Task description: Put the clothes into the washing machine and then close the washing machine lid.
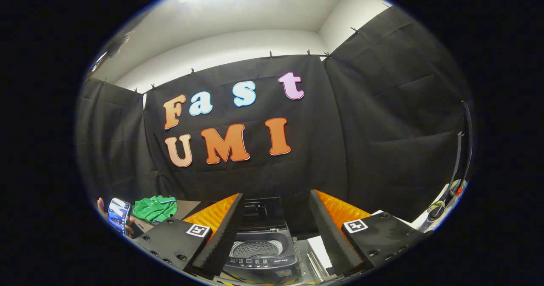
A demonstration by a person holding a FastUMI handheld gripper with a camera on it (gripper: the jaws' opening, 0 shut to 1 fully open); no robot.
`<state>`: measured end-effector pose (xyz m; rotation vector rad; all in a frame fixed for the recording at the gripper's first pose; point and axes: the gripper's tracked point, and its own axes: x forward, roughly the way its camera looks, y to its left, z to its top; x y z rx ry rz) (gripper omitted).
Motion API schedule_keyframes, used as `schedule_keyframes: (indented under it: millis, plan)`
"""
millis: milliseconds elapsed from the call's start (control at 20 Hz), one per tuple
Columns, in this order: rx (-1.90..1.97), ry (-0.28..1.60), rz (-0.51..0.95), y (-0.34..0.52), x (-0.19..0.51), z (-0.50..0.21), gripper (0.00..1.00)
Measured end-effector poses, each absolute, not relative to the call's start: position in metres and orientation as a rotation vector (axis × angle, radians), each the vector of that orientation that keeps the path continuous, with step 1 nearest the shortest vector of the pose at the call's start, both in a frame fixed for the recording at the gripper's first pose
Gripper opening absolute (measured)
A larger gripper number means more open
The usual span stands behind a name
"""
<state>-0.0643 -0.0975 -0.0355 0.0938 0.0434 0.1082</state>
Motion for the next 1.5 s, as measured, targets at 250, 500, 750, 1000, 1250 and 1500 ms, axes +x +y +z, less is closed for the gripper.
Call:
schedule_keyframes:
  millis: [250,500,750,1000,1250,1500]
  plan:
    - [0.133,0.039,0.159,-0.051,-0.057,-0.034,0.98]
    - [0.286,0.033,0.319,0.046,-0.061,-0.025,0.98]
    - [0.24,0.114,0.437,0.167,-0.047,-0.045,0.98]
    - [0.197,0.191,0.604,0.324,-0.035,-0.058,0.98]
    - [0.153,0.224,0.709,0.46,-0.01,-0.077,0.98]
    - [0.08,0.312,0.666,0.54,0.021,-0.132,0.99]
